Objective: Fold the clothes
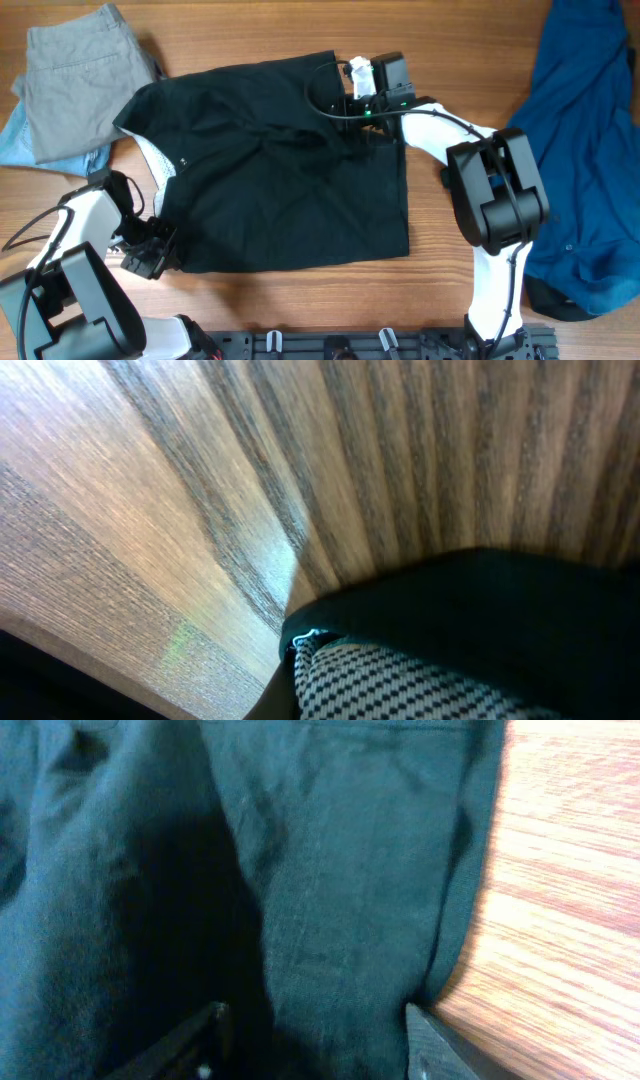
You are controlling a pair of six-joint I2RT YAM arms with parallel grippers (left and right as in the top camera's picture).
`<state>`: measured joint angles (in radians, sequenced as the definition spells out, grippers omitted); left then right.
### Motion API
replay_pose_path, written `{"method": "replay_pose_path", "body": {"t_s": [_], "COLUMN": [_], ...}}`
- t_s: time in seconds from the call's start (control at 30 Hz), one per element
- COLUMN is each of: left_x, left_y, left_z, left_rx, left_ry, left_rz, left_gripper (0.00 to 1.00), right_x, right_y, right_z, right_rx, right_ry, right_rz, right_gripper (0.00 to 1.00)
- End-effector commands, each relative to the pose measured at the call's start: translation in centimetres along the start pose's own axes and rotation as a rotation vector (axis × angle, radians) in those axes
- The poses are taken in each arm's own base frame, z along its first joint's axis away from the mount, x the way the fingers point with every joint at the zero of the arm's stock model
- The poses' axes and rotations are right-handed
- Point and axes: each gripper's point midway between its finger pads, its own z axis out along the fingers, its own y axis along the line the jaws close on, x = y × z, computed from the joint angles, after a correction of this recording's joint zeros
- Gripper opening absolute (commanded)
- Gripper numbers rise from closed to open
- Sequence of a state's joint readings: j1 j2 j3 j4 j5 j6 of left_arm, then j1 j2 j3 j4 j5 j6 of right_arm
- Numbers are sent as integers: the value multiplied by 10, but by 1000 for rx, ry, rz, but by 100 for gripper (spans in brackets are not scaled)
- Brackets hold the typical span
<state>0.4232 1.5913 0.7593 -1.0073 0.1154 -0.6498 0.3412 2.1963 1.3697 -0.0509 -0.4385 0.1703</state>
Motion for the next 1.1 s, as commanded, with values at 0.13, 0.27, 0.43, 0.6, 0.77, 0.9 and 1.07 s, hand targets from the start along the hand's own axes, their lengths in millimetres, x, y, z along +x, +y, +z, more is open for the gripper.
{"method": "replay_pose_path", "body": {"t_s": [0.13,0.27,0.43,0.6,0.77,0.9,1.07], "left_x": [-3,-6,-7,-13,-11,-6,4], "left_y": [-8,-11,-35,-58,-67,-67,-60], "left_z": [-3,-3,-5,-8,-8,-7,-4], "left_rx": [25,37,158,229,240,229,192], "left_ry": [-23,-37,-21,-69,-91,-81,-48], "left_rz": [8,11,50,122,166,181,206], "left_gripper": [4,4,4,4,5,5,5], "right_x": [-2,-71,-137,-77,-20,-1,35], "right_y": [-32,-81,-128,-130,-128,-123,-90], "right_z": [6,-48,-124,-122,-147,-193,-252], "right_rx": [153,297,364,333,378,411,457], "right_ry": [-38,-220,-376,-128,91,150,249], "right_rz": [73,96,151,275,409,544,791], "right_gripper": [4,4,7,100,100,100,100]}}
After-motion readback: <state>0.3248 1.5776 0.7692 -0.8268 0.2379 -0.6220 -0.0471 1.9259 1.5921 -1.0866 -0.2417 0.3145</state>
